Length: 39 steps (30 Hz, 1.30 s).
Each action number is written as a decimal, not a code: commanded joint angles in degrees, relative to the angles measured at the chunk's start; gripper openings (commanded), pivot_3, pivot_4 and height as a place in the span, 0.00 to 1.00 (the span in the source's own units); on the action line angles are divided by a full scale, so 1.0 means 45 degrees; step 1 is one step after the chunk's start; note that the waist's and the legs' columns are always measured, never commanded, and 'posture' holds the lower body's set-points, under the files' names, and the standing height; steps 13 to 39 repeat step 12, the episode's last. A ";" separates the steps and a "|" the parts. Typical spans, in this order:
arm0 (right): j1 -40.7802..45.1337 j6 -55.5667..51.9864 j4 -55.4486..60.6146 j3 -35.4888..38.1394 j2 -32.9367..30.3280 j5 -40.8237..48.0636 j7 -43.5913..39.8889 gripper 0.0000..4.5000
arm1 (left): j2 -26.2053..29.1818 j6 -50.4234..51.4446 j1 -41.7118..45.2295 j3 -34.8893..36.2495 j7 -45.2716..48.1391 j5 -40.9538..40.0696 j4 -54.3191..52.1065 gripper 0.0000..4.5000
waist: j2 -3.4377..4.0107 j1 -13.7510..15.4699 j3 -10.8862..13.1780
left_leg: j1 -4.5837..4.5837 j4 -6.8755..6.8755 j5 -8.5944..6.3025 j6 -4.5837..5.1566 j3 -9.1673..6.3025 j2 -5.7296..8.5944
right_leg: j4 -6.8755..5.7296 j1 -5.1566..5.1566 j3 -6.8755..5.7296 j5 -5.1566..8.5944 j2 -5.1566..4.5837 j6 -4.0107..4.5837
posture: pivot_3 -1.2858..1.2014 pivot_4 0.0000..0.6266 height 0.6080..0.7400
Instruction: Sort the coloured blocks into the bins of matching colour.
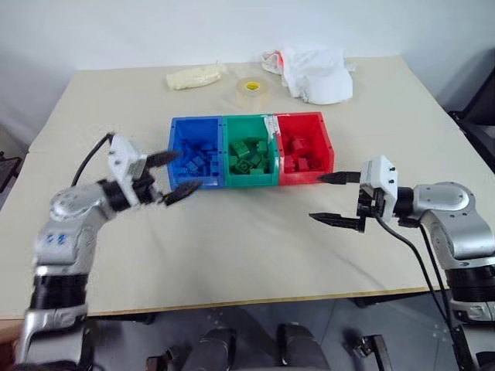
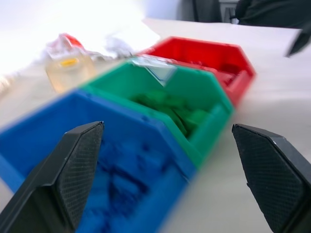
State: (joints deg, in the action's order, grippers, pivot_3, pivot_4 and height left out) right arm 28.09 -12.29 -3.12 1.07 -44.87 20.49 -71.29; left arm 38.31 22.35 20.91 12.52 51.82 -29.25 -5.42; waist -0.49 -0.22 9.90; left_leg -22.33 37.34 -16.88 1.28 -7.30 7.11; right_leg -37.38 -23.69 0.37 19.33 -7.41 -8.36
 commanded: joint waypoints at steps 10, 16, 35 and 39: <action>0.0474 0.1256 -0.2840 0.0461 -0.1119 -0.0061 -0.1481 1.00 | 0.1131 -0.1777 -0.2806 0.2110 0.2113 -0.0486 0.0680 1.00 | 0.0008 0.0066 0.0008 | 0.0009 -0.0005 0.0001 0.0001 -0.0007 -0.0007 | 0.0094 0.0039 -0.0007 0.0001 0.0002 0.0008 | 0.52 0.24 1.00; 0.0511 0.1249 -0.2850 0.0417 -0.1089 -0.0057 -0.1474 1.00 | 0.1073 -0.1984 -0.2726 0.2074 0.2127 -0.0517 0.0724 1.00 | 0.0009 0.0050 0.0008 | 0.0011 -0.0014 0.0001 0.0000 -0.0006 -0.0007 | 0.0092 0.0036 -0.0008 0.0001 0.0001 0.0008 | 0.52 0.24 1.00; 0.0511 0.1249 -0.2850 0.0417 -0.1089 -0.0057 -0.1474 1.00 | 0.1073 -0.1984 -0.2726 0.2074 0.2127 -0.0517 0.0724 1.00 | 0.0009 0.0050 0.0008 | 0.0011 -0.0014 0.0001 0.0000 -0.0006 -0.0007 | 0.0092 0.0036 -0.0008 0.0001 0.0001 0.0008 | 0.52 0.24 1.00; 0.0511 0.1249 -0.2850 0.0417 -0.1089 -0.0057 -0.1474 1.00 | 0.1073 -0.1984 -0.2726 0.2074 0.2127 -0.0517 0.0724 1.00 | 0.0009 0.0050 0.0008 | 0.0011 -0.0014 0.0001 0.0000 -0.0006 -0.0007 | 0.0092 0.0036 -0.0008 0.0001 0.0001 0.0008 | 0.52 0.24 1.00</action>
